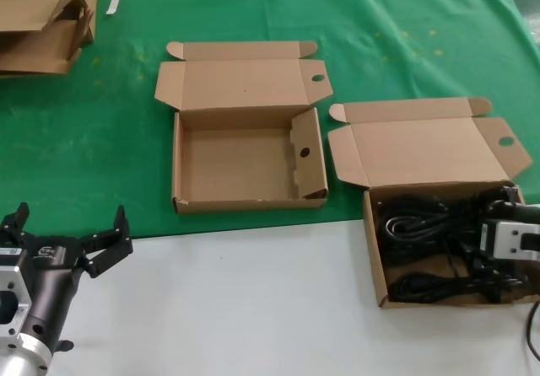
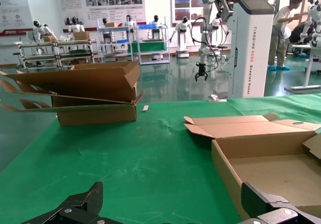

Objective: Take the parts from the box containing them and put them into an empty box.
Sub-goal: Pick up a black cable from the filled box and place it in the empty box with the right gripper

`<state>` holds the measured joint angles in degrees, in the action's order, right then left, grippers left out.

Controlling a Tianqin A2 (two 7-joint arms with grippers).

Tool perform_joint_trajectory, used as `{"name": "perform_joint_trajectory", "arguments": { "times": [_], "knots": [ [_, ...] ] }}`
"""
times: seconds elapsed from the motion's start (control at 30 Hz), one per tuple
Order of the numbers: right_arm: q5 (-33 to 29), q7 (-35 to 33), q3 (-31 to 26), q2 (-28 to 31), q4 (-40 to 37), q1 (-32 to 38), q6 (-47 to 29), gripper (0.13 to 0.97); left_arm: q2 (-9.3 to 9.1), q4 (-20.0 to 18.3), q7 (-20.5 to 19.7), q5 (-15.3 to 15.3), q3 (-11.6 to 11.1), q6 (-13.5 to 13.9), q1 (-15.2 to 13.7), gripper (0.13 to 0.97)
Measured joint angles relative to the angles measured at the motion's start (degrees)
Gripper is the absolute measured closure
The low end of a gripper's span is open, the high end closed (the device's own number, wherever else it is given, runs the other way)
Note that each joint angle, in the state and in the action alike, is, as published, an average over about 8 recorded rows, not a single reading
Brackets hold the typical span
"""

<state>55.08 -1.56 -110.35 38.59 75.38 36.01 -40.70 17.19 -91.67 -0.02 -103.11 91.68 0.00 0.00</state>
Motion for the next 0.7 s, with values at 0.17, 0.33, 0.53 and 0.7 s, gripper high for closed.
{"name": "perform_joint_trajectory", "arguments": {
  "times": [0.17, 0.33, 0.53, 0.7],
  "knots": [
    [-0.4, 0.7, 0.4, 0.4, 1.2, -0.3, -0.4, 0.759, 0.0, 0.0, 0.0, 0.0, 0.0, 0.0, 0.0, 0.132],
    [-0.7, 1.9, 1.4, 1.4, 4.5, -1.5, -1.0, 0.817, 0.0, 0.0, 0.0, 0.0, 0.0, 0.0, 0.0, 0.132],
    [-0.6, 4.2, 3.9, 4.0, 10.9, -4.7, -2.0, 0.843, 0.0, 0.0, 0.0, 0.0, 0.0, 0.0, 0.0, 0.132],
    [-0.6, 6.5, 7.0, 6.4, 16.7, -8.3, -2.4, 0.87, 0.0, 0.0, 0.0, 0.0, 0.0, 0.0, 0.0, 0.132]
  ]
}}
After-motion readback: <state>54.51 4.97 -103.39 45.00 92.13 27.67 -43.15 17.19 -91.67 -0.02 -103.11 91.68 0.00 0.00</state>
